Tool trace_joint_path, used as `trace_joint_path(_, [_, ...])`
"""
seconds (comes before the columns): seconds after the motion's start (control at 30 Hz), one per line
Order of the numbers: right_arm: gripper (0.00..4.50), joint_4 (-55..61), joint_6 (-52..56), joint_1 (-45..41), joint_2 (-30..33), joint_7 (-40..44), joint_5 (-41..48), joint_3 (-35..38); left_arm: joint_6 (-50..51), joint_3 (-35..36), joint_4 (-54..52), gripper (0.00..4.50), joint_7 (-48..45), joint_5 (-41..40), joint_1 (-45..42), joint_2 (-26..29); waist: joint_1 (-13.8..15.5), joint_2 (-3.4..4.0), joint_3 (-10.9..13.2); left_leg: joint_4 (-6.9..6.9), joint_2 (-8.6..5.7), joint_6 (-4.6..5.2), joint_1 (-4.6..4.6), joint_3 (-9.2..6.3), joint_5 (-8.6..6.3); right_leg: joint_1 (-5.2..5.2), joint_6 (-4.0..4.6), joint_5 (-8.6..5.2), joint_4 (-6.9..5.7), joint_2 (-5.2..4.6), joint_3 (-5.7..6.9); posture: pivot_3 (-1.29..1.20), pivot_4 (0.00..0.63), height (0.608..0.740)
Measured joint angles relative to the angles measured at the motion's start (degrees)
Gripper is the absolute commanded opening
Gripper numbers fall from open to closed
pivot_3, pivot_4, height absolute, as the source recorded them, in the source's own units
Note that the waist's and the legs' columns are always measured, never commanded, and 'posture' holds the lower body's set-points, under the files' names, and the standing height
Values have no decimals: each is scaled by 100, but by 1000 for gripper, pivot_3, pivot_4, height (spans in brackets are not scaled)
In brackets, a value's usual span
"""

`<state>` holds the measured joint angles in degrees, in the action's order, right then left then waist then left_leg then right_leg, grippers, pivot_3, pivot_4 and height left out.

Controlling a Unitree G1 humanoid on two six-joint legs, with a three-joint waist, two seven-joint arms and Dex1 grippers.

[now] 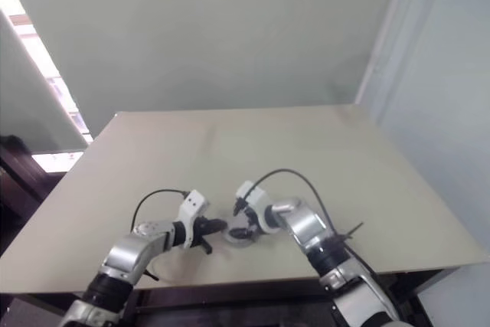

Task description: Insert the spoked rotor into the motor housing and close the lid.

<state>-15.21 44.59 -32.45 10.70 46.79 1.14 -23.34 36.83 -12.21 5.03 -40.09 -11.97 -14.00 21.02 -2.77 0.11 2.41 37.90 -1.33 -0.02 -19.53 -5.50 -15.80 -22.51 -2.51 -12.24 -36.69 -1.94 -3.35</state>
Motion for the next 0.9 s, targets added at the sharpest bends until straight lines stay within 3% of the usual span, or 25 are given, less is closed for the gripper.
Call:
trace_joint_path(0.3, [4471, -54, 1023, -348, -32, -279, 916, 1435, 2, 1, 0, 0, -11, 9, -14, -7, 4, 10, 5, -5, -1, 0, -6, -1, 0, -2, -1, 0, 2, 0, 1, 0, 0, 740])
trace_joint_path(0.53, [4471, -720, 2025, -351, -186, -552, 1727, 2579, 0, 3, 5, 0, -16, 16, -21, -20, 2, 20, 10, -5, -2, 1, -8, 0, 0, -2, 0, 0, 1, -1, 0, 0, 0, 740])
trace_joint_path(0.9, [4471, -2045, 2144, -526, -369, -1154, 2203, 3618, -2, 4, 3, 0, -41, 28, -23, -12, -2, 26, 11, -6, -4, 1, -9, 3, 0, -2, -1, -1, 4, -1, -2, 0, 0, 740])
